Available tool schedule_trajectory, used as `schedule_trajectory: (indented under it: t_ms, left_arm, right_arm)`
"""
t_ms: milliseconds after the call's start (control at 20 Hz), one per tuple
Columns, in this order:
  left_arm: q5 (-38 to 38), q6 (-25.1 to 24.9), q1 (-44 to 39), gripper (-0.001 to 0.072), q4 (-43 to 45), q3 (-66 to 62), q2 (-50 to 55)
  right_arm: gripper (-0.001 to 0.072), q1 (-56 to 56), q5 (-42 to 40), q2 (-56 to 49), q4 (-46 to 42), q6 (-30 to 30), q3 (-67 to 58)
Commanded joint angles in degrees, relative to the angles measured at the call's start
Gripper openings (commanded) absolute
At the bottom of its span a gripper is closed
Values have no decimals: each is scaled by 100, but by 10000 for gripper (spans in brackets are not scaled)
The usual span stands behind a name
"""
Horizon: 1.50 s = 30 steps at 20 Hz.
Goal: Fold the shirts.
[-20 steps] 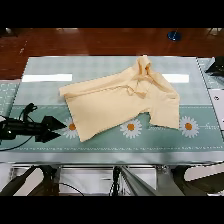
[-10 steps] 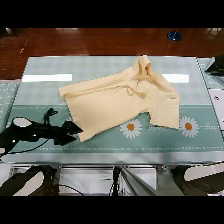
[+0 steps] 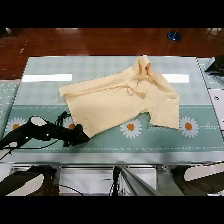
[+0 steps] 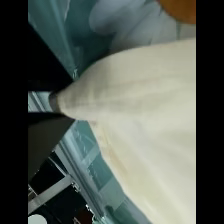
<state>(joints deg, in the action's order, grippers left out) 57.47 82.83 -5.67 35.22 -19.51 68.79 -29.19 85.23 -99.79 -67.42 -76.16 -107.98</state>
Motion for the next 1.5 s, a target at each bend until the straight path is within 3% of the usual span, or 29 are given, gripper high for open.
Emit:
schedule_trajectory:
  t_ms: [0, 50, 200, 400, 450, 750, 1200, 1250, 1300, 1400, 1450]
  left_arm:
    - [-1440, 28, -66, 117, -120, -28, 59]
    - [-1399, -70, -66, 50, -122, -28, 55]
    - [-1174, -372, -66, 31, -122, -28, 48]
    - [-1051, -439, -66, 30, -120, -28, 48]
    - [-1043, -437, -66, 30, -120, -28, 48]
    - [-1029, -472, -66, 31, -122, -28, 46]
    - [-1027, -595, -66, 31, -122, -28, 46]
    - [-1025, -640, -66, 32, -122, -28, 46]
    - [-1027, -675, -66, 32, -122, -28, 46]
    - [-994, -815, -63, 32, -120, -66, 37]
    - [-929, -918, -39, 31, -120, -138, 0]
  right_arm:
    - [354, 0, 26, -4, 125, -4, 2]
    - [353, 0, 35, -4, 136, -4, 2]
    - [364, -4, 72, -17, 109, -2, 4]
    - [521, -2, 415, -328, 234, 52, 225]
    - [596, 2, 417, -393, 323, 116, 407]
    - [589, 17, 125, -758, 402, 496, 1259]
    - [564, 518, 146, -1427, 811, 597, 1300]
    - [519, 625, 114, -1482, 809, 597, 1300]
    - [379, 778, -15, -1543, 793, 595, 1300]
    - [23, 1029, -315, -1563, 804, 573, 1298]
    - [22, 1134, -343, -1508, 894, 614, 1294]
